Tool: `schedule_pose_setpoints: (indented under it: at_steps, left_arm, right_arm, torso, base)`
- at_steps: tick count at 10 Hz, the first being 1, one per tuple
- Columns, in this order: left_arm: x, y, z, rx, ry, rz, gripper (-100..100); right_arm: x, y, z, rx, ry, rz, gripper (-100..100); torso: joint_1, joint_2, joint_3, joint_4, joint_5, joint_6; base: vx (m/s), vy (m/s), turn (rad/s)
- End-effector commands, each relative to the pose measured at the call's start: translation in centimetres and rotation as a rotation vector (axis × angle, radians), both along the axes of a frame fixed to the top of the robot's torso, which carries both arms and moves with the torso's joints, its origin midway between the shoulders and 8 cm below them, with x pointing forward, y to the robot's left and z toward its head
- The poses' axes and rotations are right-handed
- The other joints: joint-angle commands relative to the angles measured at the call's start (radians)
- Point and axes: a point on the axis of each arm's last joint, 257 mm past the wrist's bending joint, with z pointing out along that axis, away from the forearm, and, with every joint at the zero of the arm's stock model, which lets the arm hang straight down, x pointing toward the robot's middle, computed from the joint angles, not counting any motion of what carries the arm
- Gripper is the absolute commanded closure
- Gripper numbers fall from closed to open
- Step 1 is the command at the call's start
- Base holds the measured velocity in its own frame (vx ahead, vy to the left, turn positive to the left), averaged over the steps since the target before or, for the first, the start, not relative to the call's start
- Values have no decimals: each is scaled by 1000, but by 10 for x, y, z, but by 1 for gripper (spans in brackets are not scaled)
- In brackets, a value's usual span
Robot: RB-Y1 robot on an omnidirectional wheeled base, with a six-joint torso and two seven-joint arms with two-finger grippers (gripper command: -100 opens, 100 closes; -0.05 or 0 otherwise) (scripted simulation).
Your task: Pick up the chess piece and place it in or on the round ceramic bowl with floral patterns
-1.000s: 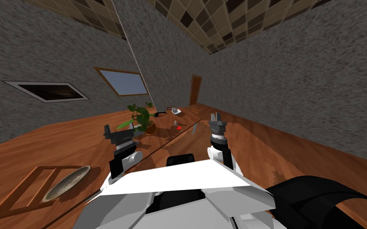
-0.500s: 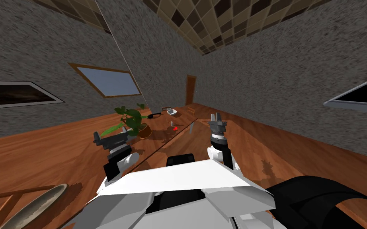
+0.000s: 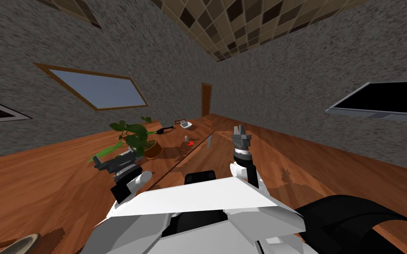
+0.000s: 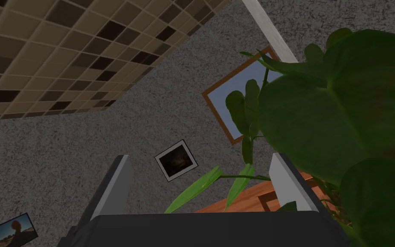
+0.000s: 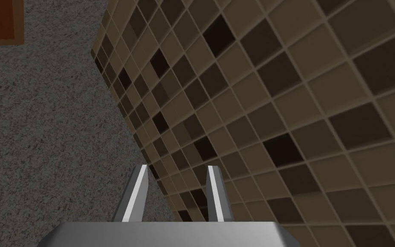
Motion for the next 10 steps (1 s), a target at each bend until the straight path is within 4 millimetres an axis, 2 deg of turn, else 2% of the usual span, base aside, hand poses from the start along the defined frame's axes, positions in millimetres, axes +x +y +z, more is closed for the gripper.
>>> schedule_pose_setpoints:
  at_steps: [1,2,3,4,5,6,7,8,9,10]
  left_arm:
    - [-19,23,-19,-71,-24,47,-100]
    - [-21,25,-24,-85,-22,52,-100]
    - [-37,43,-33,-133,-60,91,-100]
    - [-39,47,-43,-152,-49,100,-100]
    - [-57,63,-55,-200,-83,143,-100]
    - [-60,66,-62,-217,-79,152,-100]
    - [-79,81,-77,-265,-111,200,-100]
    - [-82,83,-82,-279,-111,207,-100]
    - [-103,96,-94,-324,-152,254,-100]
    - [-106,97,-102,-338,-145,264,-100]
  right_arm:
    - [0,0,0,0,0,0,0]
    - [0,0,0,0,0,0,0]
    - [0,0,0,0,0,0,0]
    - [0,0,0,0,0,0,0]
    - [0,0,0,0,0,0,0]
    - [0,0,0,0,0,0,0]
    - [0,0,0,0,0,0,0]
    - [0,0,0,0,0,0,0]
    - [0,0,0,0,0,0,0]
    - [0,0,0,0,0,0,0]
  torso:
    - [0,0,0,0,0,0]
    - [0,0,0,0,0,0]
    - [0,0,0,0,0,0]
    - [0,0,0,0,0,1]
    - [0,0,0,0,0,0]
    - [0,1,0,0,0,1]
    - [1,1,0,0,0,0]
    - [1,1,0,0,0,1]
    - [1,1,0,0,0,0]
    - [1,1,1,0,0,1]
  base:
    - [6,-17,-227]
    - [5,-10,-116]
    - [5,-15,-245]
    - [4,-5,-133]
    - [5,-10,-289]
    - [2,-1,-122]
    - [1,-4,-247]
    - [0,3,-135]
    - [-1,2,-258]
    - [-1,8,-132]
